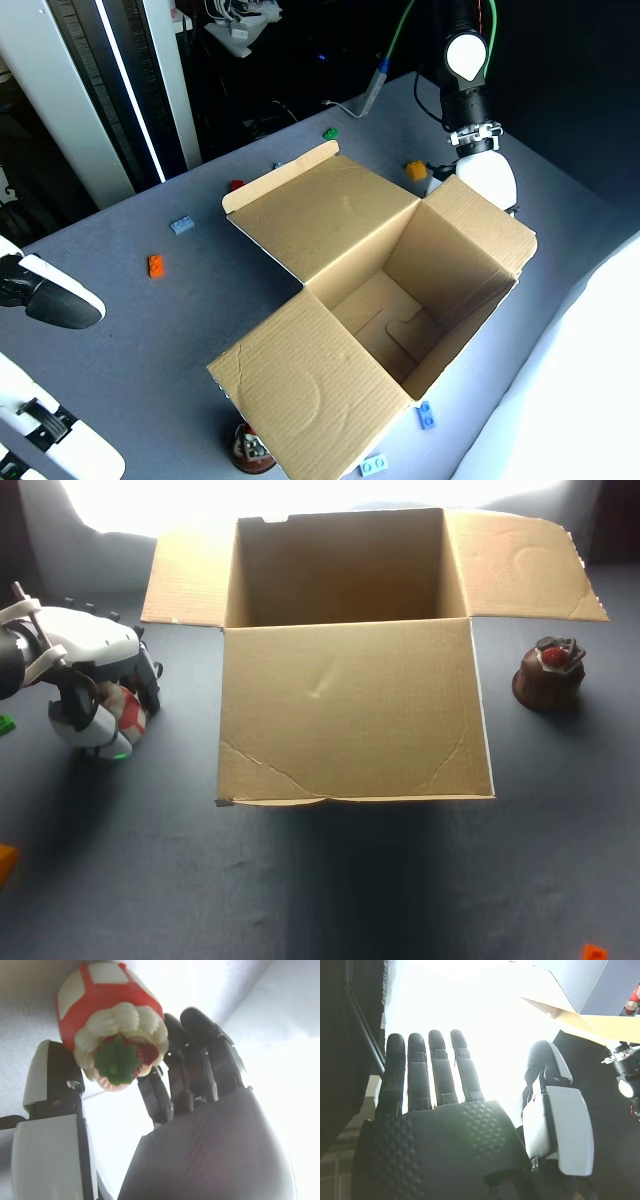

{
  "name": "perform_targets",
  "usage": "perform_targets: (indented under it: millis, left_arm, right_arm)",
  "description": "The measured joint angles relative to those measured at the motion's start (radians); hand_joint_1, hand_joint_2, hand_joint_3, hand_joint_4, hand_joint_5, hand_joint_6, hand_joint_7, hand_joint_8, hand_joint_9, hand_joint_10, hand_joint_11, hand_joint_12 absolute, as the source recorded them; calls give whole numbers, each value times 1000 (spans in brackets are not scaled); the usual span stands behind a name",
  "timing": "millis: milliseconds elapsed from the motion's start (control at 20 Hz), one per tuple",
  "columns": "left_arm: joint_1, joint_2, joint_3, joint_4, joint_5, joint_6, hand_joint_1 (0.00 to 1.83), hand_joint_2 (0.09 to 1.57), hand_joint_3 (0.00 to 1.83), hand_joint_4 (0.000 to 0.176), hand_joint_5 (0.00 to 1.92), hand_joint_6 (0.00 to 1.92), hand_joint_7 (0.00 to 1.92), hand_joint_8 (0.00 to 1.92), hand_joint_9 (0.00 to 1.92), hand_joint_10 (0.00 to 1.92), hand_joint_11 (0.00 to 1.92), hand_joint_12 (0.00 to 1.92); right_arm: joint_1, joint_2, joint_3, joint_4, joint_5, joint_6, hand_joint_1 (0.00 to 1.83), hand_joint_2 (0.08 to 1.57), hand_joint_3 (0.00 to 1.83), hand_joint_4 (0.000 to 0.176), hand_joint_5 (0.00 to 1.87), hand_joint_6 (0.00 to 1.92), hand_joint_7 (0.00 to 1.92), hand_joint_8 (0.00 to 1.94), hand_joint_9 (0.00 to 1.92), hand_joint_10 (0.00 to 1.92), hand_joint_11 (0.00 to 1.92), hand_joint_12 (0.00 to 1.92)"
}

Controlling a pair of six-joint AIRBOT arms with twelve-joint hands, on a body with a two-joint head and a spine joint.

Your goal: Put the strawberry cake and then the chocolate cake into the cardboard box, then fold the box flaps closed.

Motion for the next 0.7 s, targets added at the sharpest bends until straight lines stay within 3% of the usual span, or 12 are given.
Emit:
perform_targets:
  millis: [50, 100, 150, 200, 350, 700]
  left_arm:
    - [0, 0, -2, -2, 2, 0, 1081, 1162, 8, 0, 839, 979, 476, 1211, 378, 1458, 209, 1780]
    - [0, 0, -6, -4, 3, 0, 1052, 1210, 6, 0, 776, 1248, 465, 1230, 365, 1473, 195, 1798]
    - [0, 0, -6, -8, 2, 0, 1124, 1259, 4, 0, 705, 1269, 647, 1521, 387, 1490, 217, 1812]
    - [-2, 0, -10, -13, 0, 0, 1127, 1276, 4, 0, 682, 1307, 667, 1588, 390, 1491, 226, 1808]
    - [-14, 0, -10, -16, 2, 0, 1159, 1253, 0, 0, 769, 1182, 691, 1593, 452, 1467, 291, 1764]
    - [-23, 6, -27, -28, 0, 0, 1155, 1229, 0, 1, 814, 1200, 720, 1482, 499, 1430, 315, 1742]
  right_arm:
    - [0, 0, 0, 0, 0, 0, 0, 1228, 0, 0, 201, 3, 178, 2, 161, 5, 0, 413]
    - [0, 0, 0, -1, 0, 0, 0, 1230, 1, 0, 198, 2, 174, 0, 160, 4, 0, 414]
    - [0, 0, 0, 0, 0, 0, 0, 1232, 1, 0, 190, 2, 172, 0, 148, 3, 0, 392]
    - [0, 0, 0, 0, 0, 0, 0, 1232, 1, 0, 193, 3, 170, 0, 144, 2, 0, 387]
    - [0, 0, 0, 0, 0, 0, 0, 1234, 1, 0, 208, 6, 175, 3, 148, 8, 0, 401]
    - [0, 0, 0, 0, 0, 0, 0, 1231, 0, 0, 198, 1, 171, 2, 155, 9, 0, 413]
